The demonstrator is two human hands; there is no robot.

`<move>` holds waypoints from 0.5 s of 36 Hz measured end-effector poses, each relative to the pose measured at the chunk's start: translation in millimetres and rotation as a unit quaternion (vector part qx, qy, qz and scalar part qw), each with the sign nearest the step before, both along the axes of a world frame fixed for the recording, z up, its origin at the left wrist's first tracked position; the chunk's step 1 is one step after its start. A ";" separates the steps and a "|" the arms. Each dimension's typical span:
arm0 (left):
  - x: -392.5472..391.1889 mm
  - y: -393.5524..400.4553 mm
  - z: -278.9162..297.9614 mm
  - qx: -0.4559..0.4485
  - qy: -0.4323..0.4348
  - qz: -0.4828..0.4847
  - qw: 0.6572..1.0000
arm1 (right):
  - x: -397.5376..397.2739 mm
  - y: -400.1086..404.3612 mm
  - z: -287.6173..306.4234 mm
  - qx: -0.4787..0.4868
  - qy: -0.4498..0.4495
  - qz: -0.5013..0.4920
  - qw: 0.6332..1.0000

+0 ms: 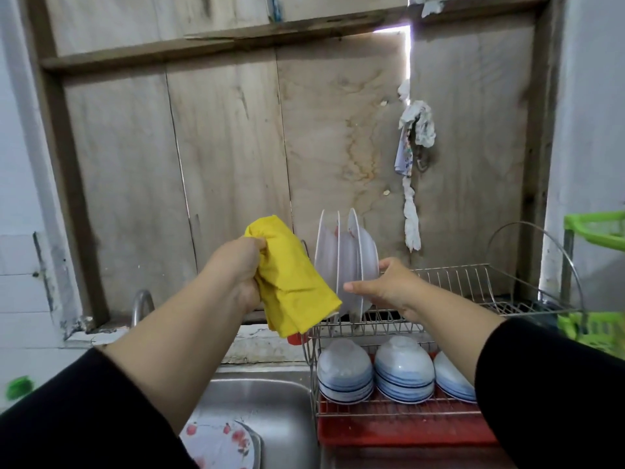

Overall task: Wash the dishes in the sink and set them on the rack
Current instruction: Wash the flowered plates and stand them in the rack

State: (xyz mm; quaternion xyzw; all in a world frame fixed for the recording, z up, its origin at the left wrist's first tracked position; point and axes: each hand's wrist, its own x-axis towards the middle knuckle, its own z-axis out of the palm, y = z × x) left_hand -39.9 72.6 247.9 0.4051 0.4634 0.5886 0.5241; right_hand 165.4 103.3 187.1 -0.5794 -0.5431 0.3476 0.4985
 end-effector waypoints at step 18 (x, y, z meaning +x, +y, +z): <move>-5.0 -17.1 -30.6 0.034 -0.040 -0.014 0.999 | -45.4 -73.3 14.5 0.185 -0.109 -0.028 0.976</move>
